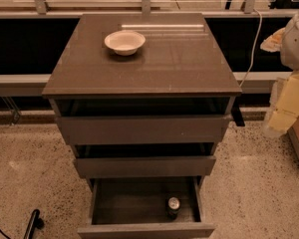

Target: Pick green can from bottom drawer and place on counter

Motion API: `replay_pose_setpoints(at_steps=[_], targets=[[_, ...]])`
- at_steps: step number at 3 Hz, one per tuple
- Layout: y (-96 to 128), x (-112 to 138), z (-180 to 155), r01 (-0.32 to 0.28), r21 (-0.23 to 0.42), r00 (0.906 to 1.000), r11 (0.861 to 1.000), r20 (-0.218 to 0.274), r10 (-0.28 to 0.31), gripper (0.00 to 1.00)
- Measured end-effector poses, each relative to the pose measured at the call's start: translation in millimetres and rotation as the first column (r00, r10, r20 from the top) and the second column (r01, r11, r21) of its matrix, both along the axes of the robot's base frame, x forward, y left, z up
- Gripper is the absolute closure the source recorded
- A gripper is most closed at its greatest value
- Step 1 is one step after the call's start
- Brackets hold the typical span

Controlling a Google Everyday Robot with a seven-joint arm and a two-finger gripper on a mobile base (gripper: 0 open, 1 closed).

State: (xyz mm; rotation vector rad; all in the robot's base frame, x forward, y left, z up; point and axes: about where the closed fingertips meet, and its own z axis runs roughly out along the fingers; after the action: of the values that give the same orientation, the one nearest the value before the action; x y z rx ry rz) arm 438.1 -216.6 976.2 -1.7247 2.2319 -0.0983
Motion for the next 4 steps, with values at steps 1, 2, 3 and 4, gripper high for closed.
replay_pose_setpoints(at_steps=[1, 2, 3, 4], targets=[[-0.3, 1.3, -0.6, 0.001, 0.006, 1.0, 1.0, 0.007, -0.001, 0.0], [-2.1, 3.0, -26.8, -0.013, 0.038, 0.9999, 0.999, 0.01, 0.012, 0.0], [-19.5, -10.5, -130.6, 0.046, 0.076, 0.9989, 0.996, -0.01, -0.046, 0.0], [-19.3, -10.5, -130.6, 0.046, 0.076, 0.9989, 0.996, -0.01, -0.045, 0.0]])
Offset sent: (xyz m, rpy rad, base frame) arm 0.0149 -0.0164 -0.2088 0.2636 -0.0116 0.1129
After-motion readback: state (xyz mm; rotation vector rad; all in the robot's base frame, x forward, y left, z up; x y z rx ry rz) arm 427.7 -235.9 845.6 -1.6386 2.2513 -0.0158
